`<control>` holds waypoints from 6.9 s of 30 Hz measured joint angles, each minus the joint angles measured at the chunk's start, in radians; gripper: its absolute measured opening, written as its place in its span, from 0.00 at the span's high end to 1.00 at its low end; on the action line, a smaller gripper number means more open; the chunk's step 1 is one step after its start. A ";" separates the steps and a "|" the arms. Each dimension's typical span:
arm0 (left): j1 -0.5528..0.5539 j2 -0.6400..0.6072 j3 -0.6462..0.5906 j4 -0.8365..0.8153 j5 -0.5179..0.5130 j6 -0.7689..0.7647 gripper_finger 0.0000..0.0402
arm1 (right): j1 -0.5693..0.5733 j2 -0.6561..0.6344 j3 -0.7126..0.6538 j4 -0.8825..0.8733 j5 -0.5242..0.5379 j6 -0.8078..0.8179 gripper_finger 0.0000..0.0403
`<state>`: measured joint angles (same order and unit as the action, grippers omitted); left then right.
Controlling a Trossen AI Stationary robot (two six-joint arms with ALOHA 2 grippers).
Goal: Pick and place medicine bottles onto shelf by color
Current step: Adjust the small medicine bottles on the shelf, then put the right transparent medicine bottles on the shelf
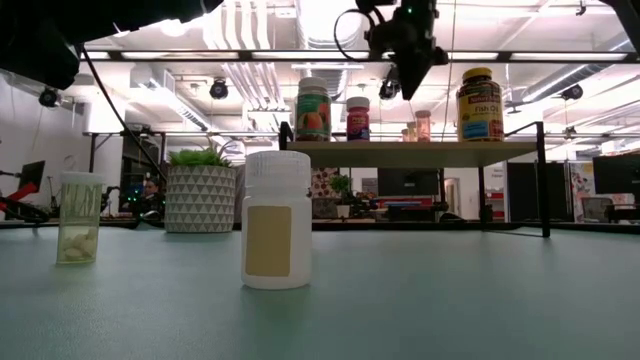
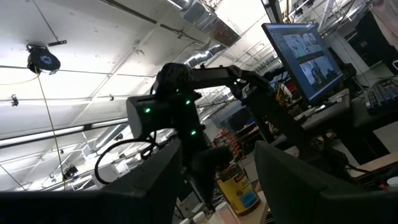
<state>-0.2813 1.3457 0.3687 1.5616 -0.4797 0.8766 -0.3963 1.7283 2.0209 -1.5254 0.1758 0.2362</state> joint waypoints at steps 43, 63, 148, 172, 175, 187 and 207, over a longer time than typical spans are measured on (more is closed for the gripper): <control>0.000 0.000 0.000 0.000 0.000 -0.001 0.54 | 0.058 -0.001 -0.117 0.006 0.218 0.041 0.98; 0.000 0.000 -0.003 -0.008 0.000 -0.028 0.54 | 0.558 -0.385 -0.677 0.789 0.157 -0.150 0.98; -0.092 0.001 0.132 -0.667 0.060 -0.650 0.54 | 0.757 -0.202 -1.143 1.636 0.042 -0.159 0.53; -0.092 -0.004 0.146 -0.650 0.060 -0.528 0.54 | 0.801 0.151 -0.853 1.706 -0.170 -0.105 0.43; -0.092 -0.005 0.146 -0.652 0.060 -0.528 0.54 | 0.800 0.156 -0.848 1.715 -0.169 -0.106 0.43; -0.093 -0.006 0.145 -0.651 0.060 -0.528 0.54 | 0.801 0.214 -0.848 1.759 -0.165 -0.097 0.58; -0.092 -0.181 0.146 -0.626 0.052 -0.195 0.54 | 0.791 -0.153 -0.848 1.347 0.084 -0.003 0.65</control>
<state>-0.3733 1.1650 0.5144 0.9351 -0.4278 0.6814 0.3943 1.5755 1.1728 -0.1783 0.2600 0.2335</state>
